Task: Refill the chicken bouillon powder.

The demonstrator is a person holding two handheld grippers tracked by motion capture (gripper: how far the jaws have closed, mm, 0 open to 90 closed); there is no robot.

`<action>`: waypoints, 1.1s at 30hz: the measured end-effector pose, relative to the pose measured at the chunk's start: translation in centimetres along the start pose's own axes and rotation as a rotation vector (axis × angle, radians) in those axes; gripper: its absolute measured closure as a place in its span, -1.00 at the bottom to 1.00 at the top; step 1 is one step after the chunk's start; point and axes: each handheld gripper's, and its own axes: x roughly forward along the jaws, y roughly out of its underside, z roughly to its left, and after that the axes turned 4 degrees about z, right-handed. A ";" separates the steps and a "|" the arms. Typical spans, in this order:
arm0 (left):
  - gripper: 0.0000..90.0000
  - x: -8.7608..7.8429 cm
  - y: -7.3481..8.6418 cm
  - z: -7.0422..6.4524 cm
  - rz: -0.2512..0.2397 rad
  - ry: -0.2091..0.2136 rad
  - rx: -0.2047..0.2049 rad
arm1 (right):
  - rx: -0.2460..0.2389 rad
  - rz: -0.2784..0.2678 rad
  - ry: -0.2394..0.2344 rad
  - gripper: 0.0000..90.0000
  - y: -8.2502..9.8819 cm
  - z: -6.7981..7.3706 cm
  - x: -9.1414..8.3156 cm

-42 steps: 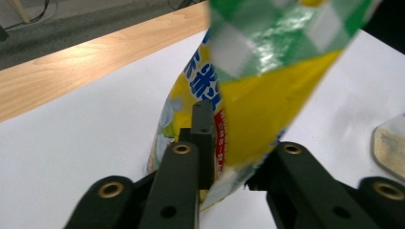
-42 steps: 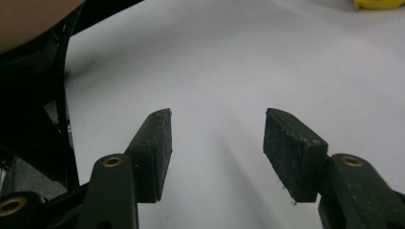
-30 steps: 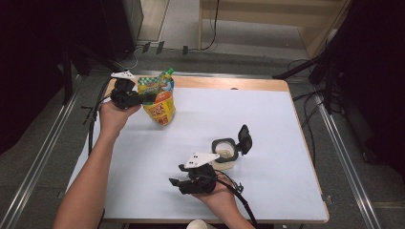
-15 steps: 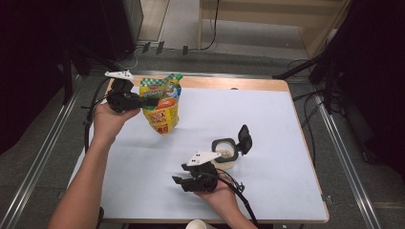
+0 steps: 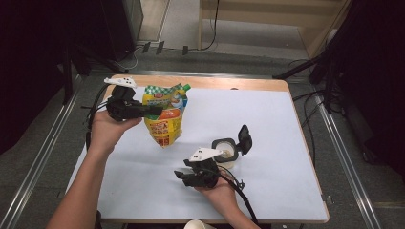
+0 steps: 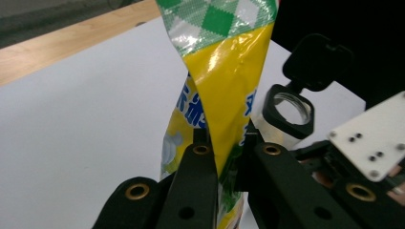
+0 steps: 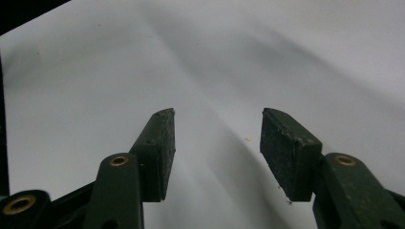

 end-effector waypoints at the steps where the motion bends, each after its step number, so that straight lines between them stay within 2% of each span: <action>1: 1.00 0.0 0.0 -0.2 -0.001 0.005 -0.001 | -0.004 -0.001 0.013 0.05 0.0 -0.1 0.0; 3: 1.00 0.1 0.4 -1.1 0.014 0.015 0.008 | 0.009 -0.004 0.024 0.07 0.0 -0.3 0.2; 6: 1.00 0.1 0.5 -1.5 0.016 0.025 0.009 | 0.023 -0.005 0.024 0.07 0.0 -0.4 0.3; 14: 1.00 0.6 0.8 -3.7 0.049 0.091 0.028 | 0.050 -0.007 0.037 0.08 -0.1 -0.7 0.7; 21: 1.00 0.8 0.6 -5.1 0.061 0.135 0.039 | 0.080 -0.027 0.055 0.34 -0.1 -1.2 0.8; 23: 1.00 0.8 0.7 -5.4 0.061 0.148 0.038 | 0.085 -0.044 0.078 0.43 -0.1 -1.3 0.8; 29: 1.00 0.5 0.8 -5.8 0.062 0.166 0.026 | 0.067 -0.076 0.123 0.52 -0.1 -1.3 0.6; 31: 1.00 0.6 0.8 -5.7 0.064 0.164 0.021 | 0.064 -0.085 0.122 0.49 -0.1 -1.3 0.6; 33: 1.00 0.9 1.0 -5.7 0.070 0.161 0.012 | 0.034 -0.109 0.107 0.42 -0.3 -1.0 0.5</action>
